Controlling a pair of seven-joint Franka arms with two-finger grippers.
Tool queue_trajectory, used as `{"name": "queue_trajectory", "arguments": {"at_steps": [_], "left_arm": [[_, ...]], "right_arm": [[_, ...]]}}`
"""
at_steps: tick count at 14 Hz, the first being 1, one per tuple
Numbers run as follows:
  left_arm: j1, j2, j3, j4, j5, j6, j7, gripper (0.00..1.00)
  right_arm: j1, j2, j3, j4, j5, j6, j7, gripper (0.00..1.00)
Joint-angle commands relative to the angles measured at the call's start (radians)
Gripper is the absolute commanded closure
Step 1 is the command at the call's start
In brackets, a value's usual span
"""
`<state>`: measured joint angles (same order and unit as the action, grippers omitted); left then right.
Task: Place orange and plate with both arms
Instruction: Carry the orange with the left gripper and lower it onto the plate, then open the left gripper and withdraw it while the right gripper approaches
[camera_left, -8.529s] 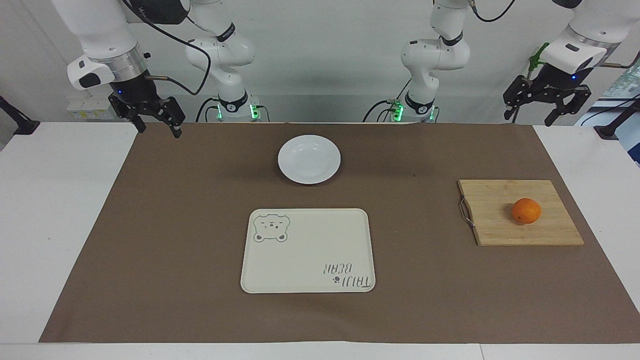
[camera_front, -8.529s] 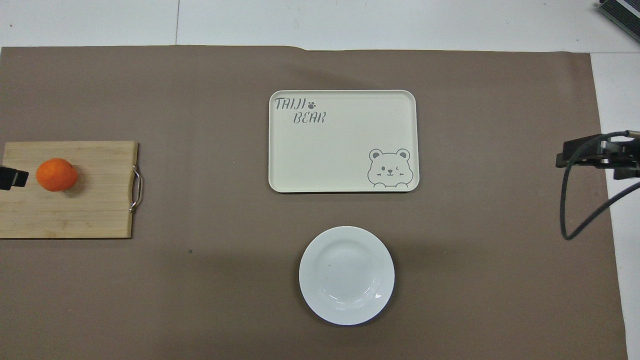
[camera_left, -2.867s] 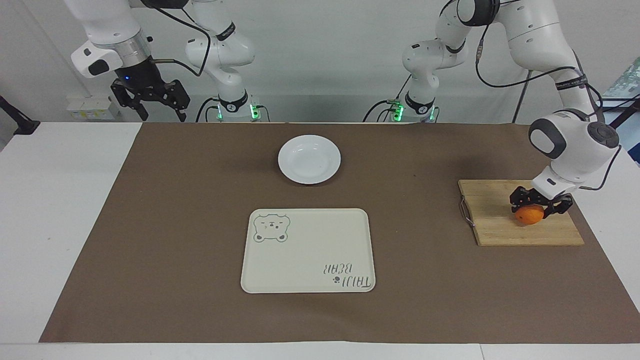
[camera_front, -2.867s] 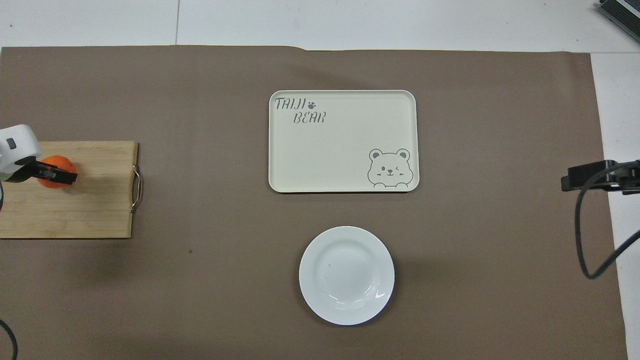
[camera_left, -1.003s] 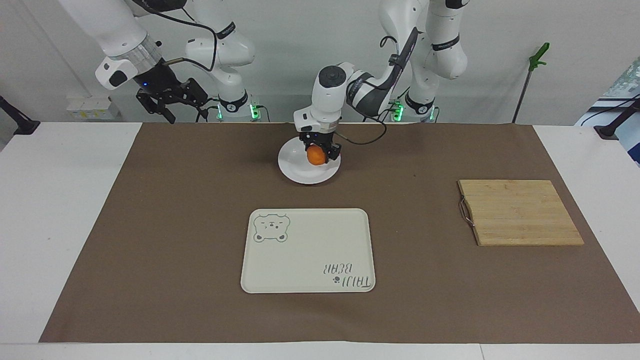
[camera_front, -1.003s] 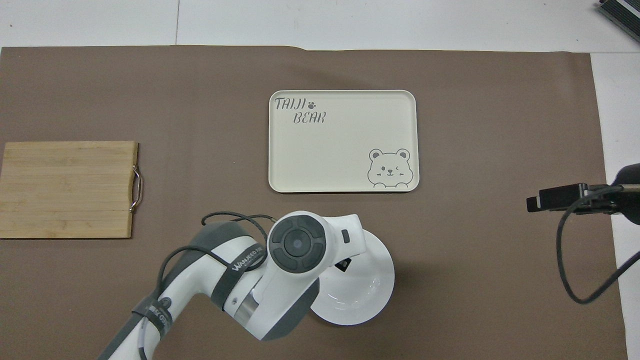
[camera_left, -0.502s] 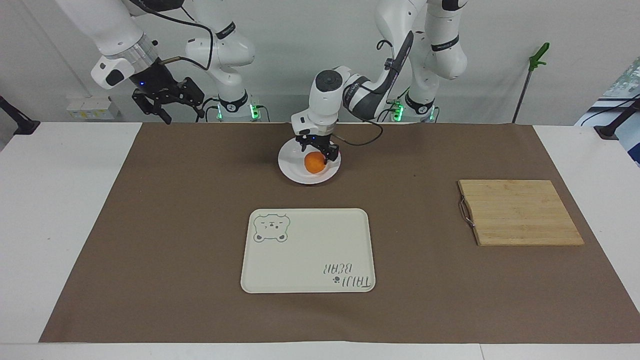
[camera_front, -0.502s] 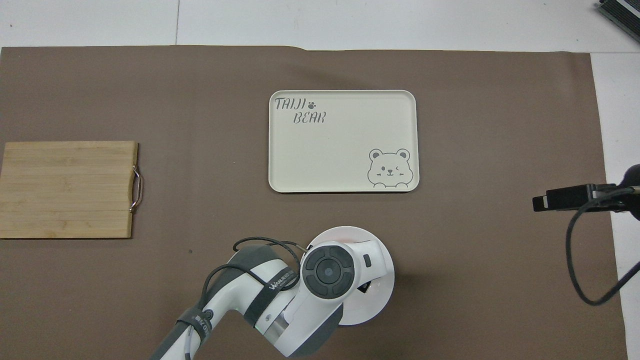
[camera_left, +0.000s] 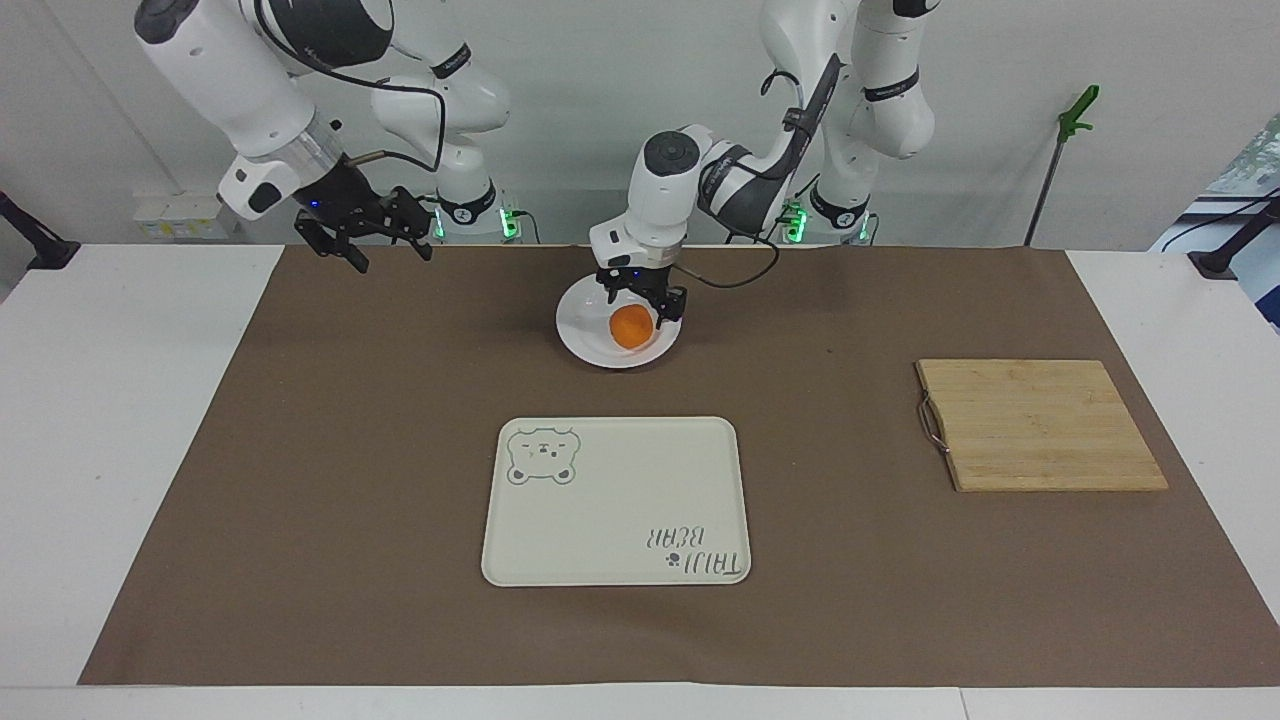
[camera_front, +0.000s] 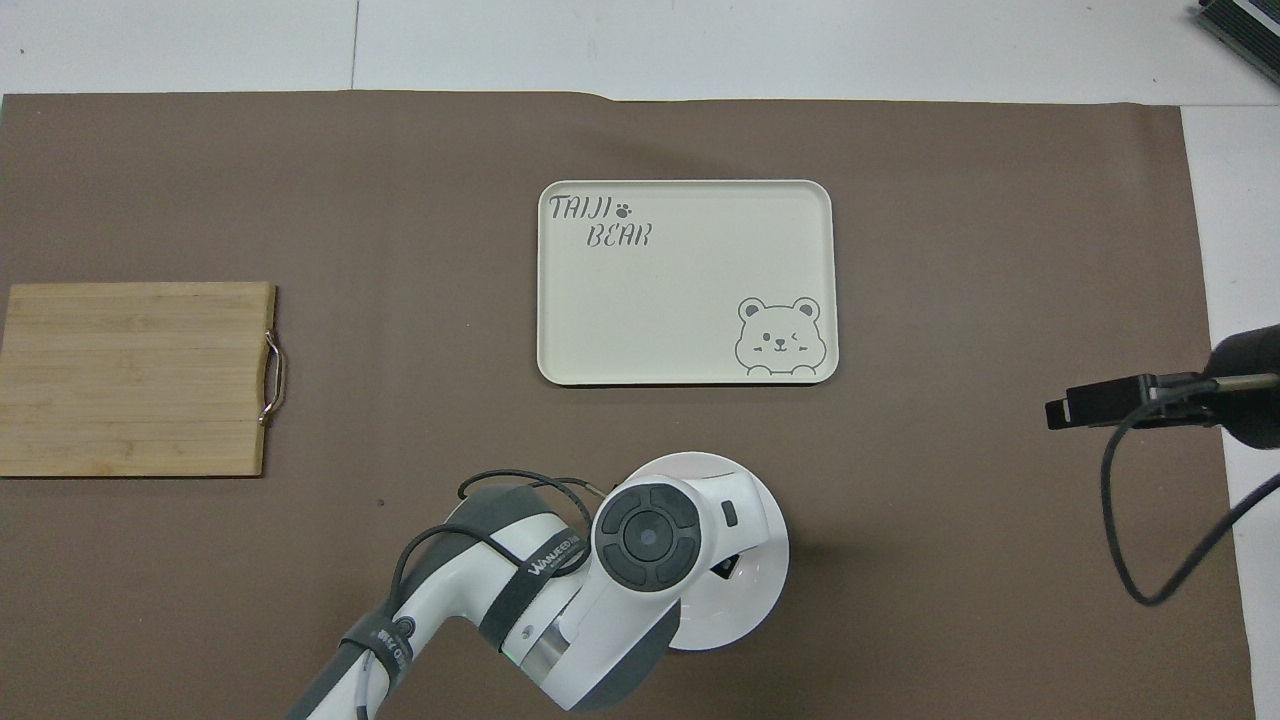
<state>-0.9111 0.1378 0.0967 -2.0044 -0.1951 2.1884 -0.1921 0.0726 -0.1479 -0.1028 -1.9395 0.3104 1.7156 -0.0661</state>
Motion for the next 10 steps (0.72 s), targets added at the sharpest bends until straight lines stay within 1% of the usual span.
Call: {"name": "queue_trajectory", "arguments": {"at_steps": [1,3,5,6,8,10], "left_arm": [[0.092,-0.072,0.005,0.019,0.066,-0.093,0.005,0.00],[0.194,-0.130,0.006,0.023,0.094,-0.123,0.013,0.00],[0.286,-0.176,0.006,0.041,0.097,-0.165,0.035,0.00],[0.334,-0.182,0.006,0.073,0.115,-0.205,0.065,0.00],[0.421,-0.175,0.006,0.169,0.161,-0.318,0.144,0.00],[0.509,-0.167,0.006,0.240,0.161,-0.384,0.213,0.00]], "right_arm": [[0.001,-0.013,0.002,-0.117,0.094,0.102,-0.119,0.00],[0.009,0.004,0.002,-0.188,0.185,0.177,-0.208,0.00],[0.027,0.036,0.002,-0.210,0.211,0.219,-0.247,0.00],[0.032,0.051,0.002,-0.216,0.235,0.225,-0.261,0.00],[0.045,0.047,0.002,-0.269,0.315,0.274,-0.277,0.00],[0.055,0.042,0.002,-0.305,0.378,0.297,-0.297,0.00]]}}
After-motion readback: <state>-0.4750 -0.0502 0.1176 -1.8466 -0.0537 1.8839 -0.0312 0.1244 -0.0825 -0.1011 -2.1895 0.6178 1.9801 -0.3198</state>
